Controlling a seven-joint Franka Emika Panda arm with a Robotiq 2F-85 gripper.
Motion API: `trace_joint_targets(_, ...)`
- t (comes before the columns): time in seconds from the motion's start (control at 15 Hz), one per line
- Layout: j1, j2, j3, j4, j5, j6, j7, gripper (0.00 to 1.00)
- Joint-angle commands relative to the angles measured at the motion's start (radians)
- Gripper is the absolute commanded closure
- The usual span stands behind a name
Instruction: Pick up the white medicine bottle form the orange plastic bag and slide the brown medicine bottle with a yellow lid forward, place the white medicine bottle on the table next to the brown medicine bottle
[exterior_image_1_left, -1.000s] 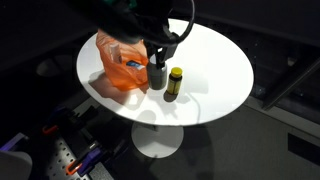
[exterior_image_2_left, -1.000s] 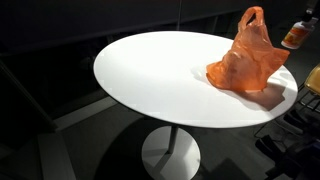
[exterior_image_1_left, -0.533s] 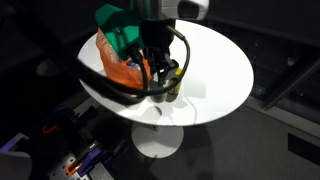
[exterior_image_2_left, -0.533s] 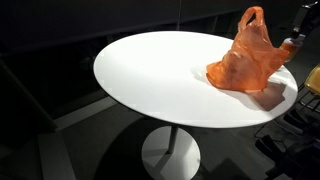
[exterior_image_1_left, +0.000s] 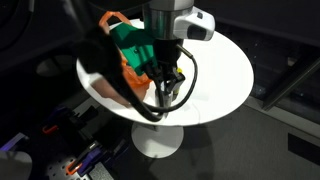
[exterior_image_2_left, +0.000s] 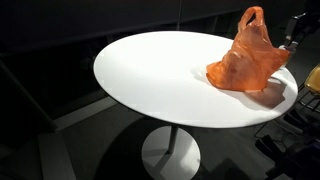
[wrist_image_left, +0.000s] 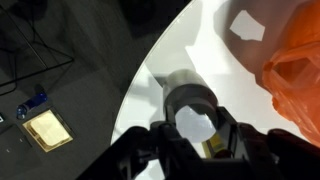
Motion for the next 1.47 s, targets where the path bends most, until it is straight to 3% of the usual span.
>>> trace_joint_targets(0.0, -0.005, 0.059, -0.008, 0.074, 0.007, -0.008, 0.019, 0.81)
trace_joint_targets(0.67, 0.01, 0.168, 0.006, 0.21, 0.008, -0.03, 0.047, 0.81)
trace_joint_targets(1.4, 0.049, 0.222, 0.066, 0.289, 0.075, -0.049, 0.028, 0.81)
